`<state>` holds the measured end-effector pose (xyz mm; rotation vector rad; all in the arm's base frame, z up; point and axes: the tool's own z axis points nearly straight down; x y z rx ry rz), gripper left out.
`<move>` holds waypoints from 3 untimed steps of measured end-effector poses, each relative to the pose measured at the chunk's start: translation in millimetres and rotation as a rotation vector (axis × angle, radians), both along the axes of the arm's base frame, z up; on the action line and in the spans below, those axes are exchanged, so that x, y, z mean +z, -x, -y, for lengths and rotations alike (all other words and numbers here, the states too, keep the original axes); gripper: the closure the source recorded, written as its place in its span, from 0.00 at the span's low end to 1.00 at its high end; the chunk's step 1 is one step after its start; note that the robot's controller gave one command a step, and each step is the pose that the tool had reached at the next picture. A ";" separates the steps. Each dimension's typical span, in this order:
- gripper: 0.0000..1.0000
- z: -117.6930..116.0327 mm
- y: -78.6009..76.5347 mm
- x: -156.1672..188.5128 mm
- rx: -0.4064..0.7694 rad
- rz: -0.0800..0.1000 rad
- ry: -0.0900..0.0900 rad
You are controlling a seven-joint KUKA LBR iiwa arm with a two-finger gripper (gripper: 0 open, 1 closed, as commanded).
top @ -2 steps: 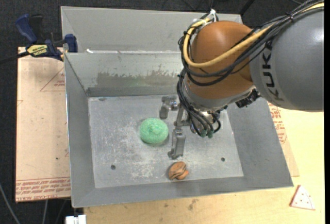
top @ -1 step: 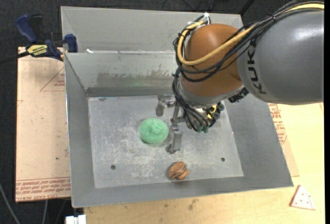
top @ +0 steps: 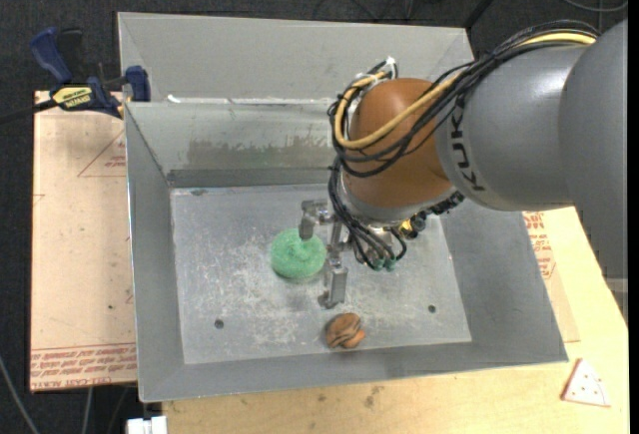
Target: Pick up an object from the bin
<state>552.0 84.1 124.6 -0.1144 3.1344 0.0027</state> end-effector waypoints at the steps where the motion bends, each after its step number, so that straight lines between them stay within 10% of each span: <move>1: 0.00 -1.5 -3.8 -30.3 -0.100 -0.006 0.001; 2: 0.00 1.1 -12.9 -44.1 -0.076 -0.002 0.000; 3: 1.00 0.4 -20.3 -49.9 -0.130 0.012 -0.004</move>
Offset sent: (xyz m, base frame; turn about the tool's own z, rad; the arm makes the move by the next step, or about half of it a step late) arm 0.0127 -0.0025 -0.0450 0.0754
